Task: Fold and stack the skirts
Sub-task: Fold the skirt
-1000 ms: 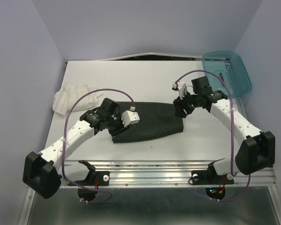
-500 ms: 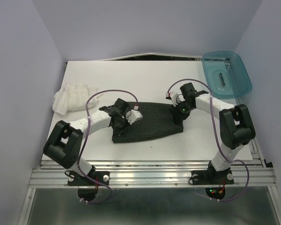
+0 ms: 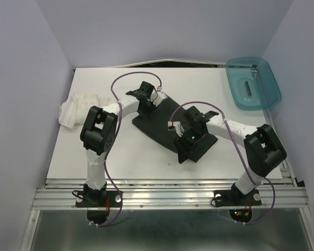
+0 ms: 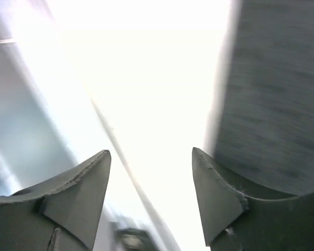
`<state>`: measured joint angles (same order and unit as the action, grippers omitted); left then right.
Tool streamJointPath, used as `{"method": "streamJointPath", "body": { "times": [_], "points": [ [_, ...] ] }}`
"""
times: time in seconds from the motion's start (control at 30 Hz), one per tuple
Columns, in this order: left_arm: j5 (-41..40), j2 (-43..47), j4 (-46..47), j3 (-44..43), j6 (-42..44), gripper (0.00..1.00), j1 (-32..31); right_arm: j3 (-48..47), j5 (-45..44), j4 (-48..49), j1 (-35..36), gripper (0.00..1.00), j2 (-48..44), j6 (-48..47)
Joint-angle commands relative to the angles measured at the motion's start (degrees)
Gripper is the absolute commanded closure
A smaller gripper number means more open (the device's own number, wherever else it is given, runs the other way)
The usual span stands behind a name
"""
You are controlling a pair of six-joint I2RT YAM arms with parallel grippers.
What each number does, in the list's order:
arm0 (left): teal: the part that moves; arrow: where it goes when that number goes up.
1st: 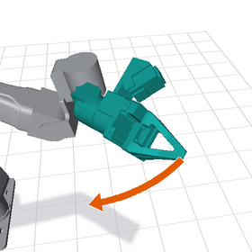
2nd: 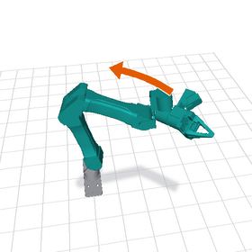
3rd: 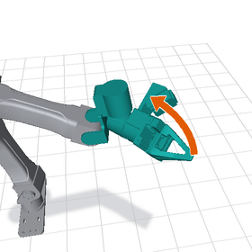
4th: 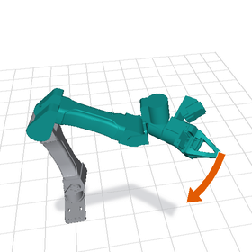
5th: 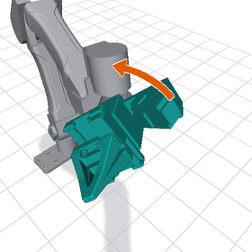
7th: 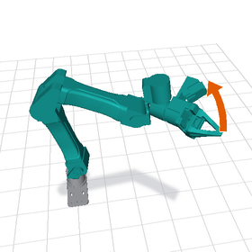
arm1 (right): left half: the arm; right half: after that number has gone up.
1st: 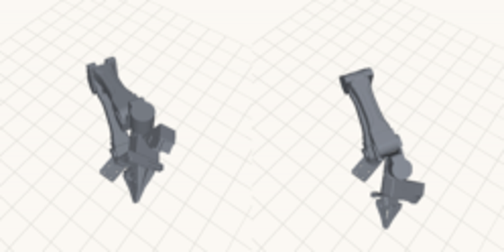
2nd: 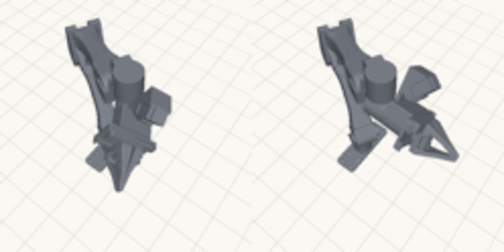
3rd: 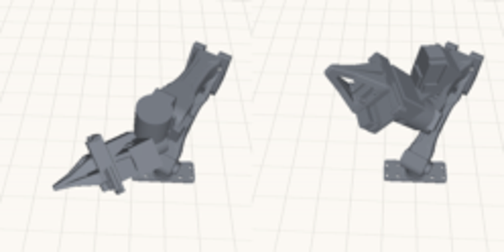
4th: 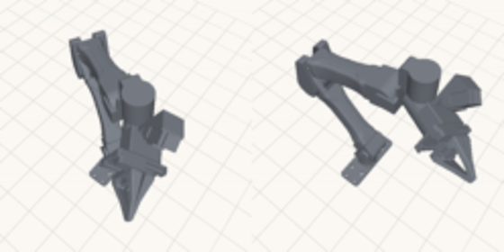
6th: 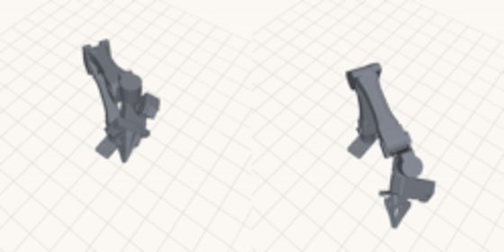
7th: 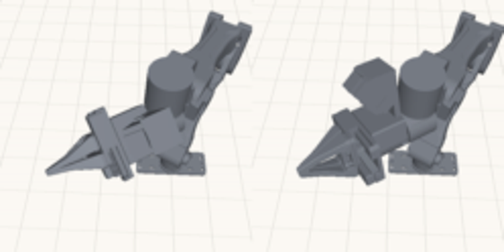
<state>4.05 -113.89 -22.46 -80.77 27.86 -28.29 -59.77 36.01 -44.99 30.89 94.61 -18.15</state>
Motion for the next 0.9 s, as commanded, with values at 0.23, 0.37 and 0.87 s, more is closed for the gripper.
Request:
{"method": "streamJointPath", "body": {
  "times": [0.23,0.37,0.87],
  "points": [
    [7.10,14.03,-0.48,-8.63,0.36,0.60,6.06,-16.08,3.82,-3.53,-5.47,0.28,-6.28,4.18],
    [11.05,21.06,-1.97,1.81,-3.76,0.60,5.01,-18.10,-3.91,-3.44,-11.88,0.28,-2.07,3.04],
    [17.39,20.57,4.44,20.23,-15.02,0.75,1.93,-16.72,-11.85,-5.63,-17.45,0.24,10.60,-1.45]
  ]
}}
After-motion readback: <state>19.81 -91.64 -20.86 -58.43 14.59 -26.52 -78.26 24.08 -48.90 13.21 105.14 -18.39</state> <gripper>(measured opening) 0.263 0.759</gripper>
